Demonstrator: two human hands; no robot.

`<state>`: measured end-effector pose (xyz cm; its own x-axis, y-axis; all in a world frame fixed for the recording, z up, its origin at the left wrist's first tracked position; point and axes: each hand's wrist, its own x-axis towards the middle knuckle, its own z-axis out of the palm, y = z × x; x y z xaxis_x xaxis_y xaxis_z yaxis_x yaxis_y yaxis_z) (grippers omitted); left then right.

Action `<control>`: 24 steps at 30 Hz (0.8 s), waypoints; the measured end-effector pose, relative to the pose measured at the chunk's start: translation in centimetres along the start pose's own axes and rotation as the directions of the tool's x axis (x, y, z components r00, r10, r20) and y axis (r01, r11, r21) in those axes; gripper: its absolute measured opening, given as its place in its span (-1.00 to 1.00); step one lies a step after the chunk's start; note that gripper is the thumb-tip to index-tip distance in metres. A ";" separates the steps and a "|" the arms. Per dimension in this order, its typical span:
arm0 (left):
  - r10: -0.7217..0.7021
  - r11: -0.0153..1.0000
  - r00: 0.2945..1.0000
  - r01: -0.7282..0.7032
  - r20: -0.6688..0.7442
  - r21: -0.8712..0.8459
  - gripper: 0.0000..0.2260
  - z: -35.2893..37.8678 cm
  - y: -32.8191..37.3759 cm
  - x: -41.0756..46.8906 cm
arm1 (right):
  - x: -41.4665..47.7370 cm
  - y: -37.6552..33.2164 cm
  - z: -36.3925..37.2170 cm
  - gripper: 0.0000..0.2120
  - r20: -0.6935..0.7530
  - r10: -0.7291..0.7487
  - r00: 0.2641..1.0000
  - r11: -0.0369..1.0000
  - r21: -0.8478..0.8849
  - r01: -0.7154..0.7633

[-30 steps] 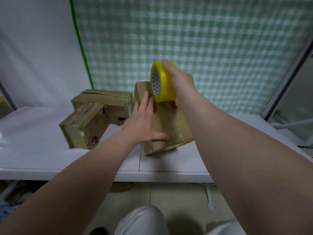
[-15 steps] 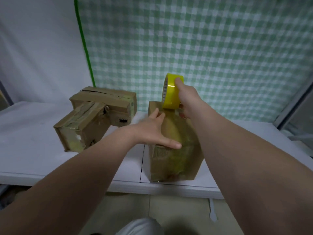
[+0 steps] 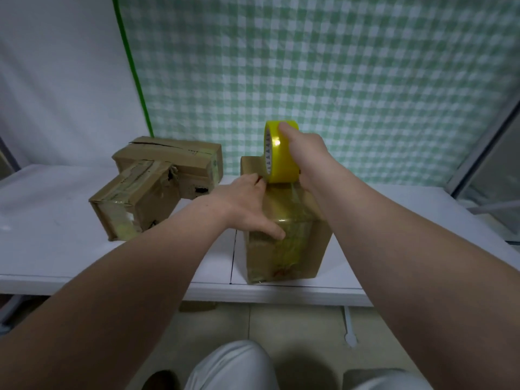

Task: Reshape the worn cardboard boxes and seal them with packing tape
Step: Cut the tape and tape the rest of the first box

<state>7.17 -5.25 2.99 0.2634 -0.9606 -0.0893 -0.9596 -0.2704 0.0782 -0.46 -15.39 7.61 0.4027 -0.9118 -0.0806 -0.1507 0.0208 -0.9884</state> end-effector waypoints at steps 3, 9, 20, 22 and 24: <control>-0.012 1.000 1.000 0.012 -0.006 -0.006 0.06 0.0 0.0 0.2 | -1.7 0.0 -1.1 -0.61 0.024 0.019 1.000 0.998 0.056 -0.020; -0.033 0.998 0.999 0.034 0.013 -0.044 0.01 -0.5 0.5 0.3 | -6.0 0.1 -3.0 -0.48 0.014 0.020 1.000 0.996 0.091 -0.021; -0.040 0.998 0.999 0.041 0.018 -0.054 0.16 -0.6 1.0 0.3 | -14.3 3.9 -6.7 -0.74 -0.008 -0.010 1.000 0.987 0.161 0.011; -0.042 0.997 0.999 0.044 0.021 -0.064 0.16 -0.6 1.1 0.2 | -14.9 4.9 -6.8 -0.74 -0.036 -0.020 0.999 0.988 0.152 0.025; -0.048 0.997 0.999 0.049 0.023 -0.062 0.24 -0.7 1.1 0.1 | -15.3 5.9 -6.7 -0.69 -0.074 -0.034 0.997 0.992 0.116 0.043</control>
<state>6.20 -5.65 3.72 0.3066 -0.9448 -0.1156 -0.9375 -0.3207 0.1348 -13.52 -4.06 3.88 0.3398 -0.9398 -0.0369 -0.0278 0.0292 -0.9992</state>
